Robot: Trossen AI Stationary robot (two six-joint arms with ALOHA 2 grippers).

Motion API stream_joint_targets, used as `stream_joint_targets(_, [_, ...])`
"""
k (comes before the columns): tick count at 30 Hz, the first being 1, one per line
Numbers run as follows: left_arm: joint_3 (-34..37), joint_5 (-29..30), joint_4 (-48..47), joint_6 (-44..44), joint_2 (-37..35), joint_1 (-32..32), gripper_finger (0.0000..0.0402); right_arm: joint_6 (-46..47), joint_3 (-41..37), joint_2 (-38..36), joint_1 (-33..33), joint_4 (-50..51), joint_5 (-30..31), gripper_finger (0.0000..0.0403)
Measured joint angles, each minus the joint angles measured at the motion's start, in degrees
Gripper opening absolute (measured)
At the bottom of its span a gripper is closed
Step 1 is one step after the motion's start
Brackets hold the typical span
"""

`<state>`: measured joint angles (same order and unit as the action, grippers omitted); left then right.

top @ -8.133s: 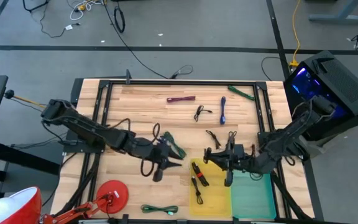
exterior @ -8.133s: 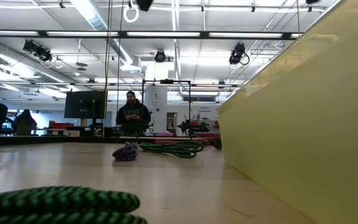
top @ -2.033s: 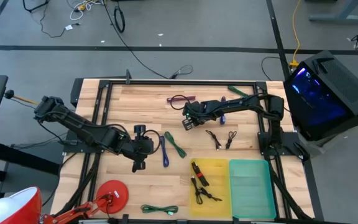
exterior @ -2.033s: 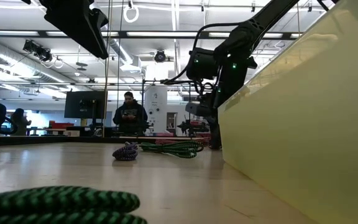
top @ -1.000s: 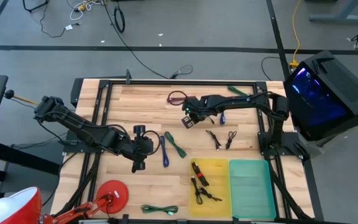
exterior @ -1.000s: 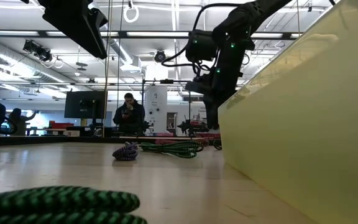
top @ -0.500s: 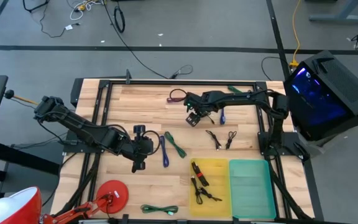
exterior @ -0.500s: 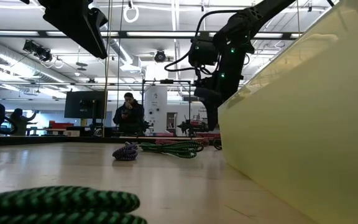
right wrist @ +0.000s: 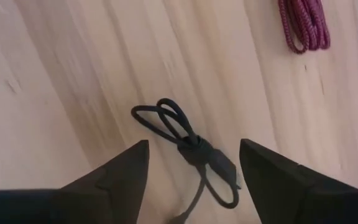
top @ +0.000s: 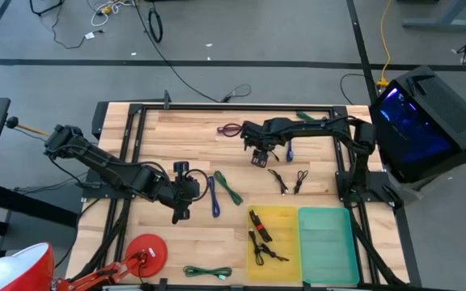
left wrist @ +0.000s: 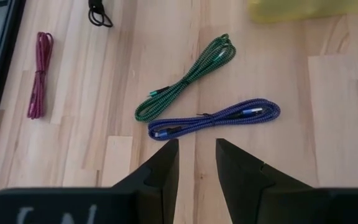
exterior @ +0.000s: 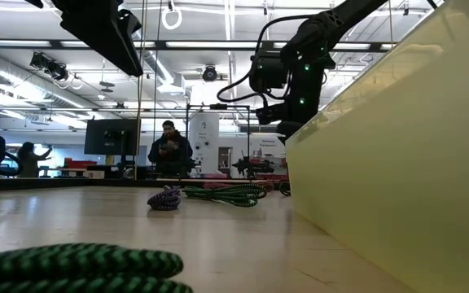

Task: Pick & Place USB Port
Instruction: Put the black charger cable into the yellow bin

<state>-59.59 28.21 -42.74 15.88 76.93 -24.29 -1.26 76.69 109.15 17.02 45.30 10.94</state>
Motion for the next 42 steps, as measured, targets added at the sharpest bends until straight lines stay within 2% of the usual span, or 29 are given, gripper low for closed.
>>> stream_joint_targets(9, [0.0,0.5,0.0,0.0,0.0,0.0,0.0112,-6.6,-0.4,2.2,-0.1,-1.9,-0.3,0.0245])
stream_joint_targets(18, [0.0,0.9,0.1,0.0,0.0,0.1,0.0112,-7.0,-7.1,2.0,-0.1,-9.3,0.1,0.0214])
stream_joint_targets(21, [0.0,2.0,0.1,0.0,0.0,0.1,0.0112,-5.4,-8.6,1.8,-0.2,-9.8,-0.2,0.0173])
stream_joint_targets(23, [0.0,2.7,0.0,0.0,0.0,0.1,0.0112,-4.0,-8.7,1.8,-0.2,-9.2,-0.9,0.0122])
stream_joint_targets(25, [0.0,2.9,0.1,0.0,0.0,0.1,0.0112,-2.7,-8.7,1.8,-0.2,-8.8,-2.4,0.0053])
stream_joint_targets(27, [0.0,2.9,0.0,0.0,0.0,0.1,0.0112,-2.2,-8.8,1.5,-0.2,-8.3,-3.8,0.0018])
stream_joint_targets(33, [0.0,2.9,0.1,0.4,0.0,0.1,0.0112,3.1,-5.2,1.9,-0.8,-1.1,-4.8,0.0007])
stream_joint_targets(42, [0.0,2.8,-0.2,1.2,0.0,0.1,0.0112,13.5,7.3,1.7,-6.3,14.6,-9.2,0.0004])
